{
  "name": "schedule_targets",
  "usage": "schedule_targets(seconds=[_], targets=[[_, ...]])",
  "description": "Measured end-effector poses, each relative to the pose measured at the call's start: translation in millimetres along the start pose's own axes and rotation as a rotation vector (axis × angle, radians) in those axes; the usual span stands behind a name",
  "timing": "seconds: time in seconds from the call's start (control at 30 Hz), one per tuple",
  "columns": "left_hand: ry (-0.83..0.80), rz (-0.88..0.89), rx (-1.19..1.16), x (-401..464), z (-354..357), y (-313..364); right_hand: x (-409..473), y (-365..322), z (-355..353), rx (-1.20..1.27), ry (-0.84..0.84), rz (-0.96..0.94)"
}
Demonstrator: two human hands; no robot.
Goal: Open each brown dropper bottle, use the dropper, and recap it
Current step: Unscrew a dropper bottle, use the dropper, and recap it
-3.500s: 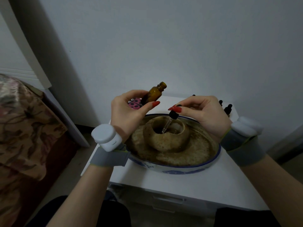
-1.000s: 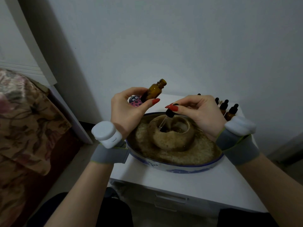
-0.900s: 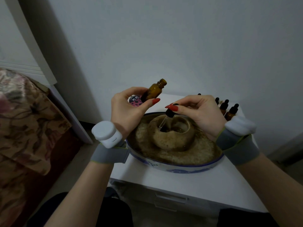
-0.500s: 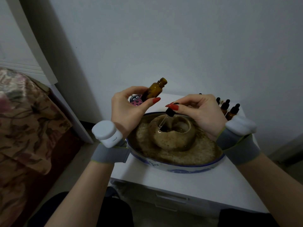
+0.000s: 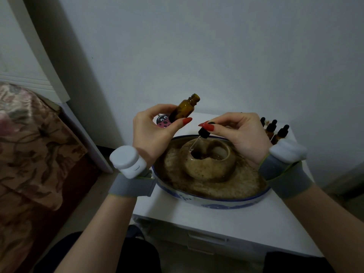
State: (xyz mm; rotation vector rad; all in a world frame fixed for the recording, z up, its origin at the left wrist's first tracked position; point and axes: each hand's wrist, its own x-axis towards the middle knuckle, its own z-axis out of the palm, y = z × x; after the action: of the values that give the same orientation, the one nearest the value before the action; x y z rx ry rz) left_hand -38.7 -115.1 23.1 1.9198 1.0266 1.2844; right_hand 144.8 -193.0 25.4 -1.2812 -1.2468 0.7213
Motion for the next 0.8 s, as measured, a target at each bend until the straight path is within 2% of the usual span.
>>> schedule_targets(seconds=[0.8], targets=[[0.014, 0.009, 0.012, 0.7, -1.7, -1.2, 0.2, 1.0, 8.5, -0.030, 0.071, -0.031]])
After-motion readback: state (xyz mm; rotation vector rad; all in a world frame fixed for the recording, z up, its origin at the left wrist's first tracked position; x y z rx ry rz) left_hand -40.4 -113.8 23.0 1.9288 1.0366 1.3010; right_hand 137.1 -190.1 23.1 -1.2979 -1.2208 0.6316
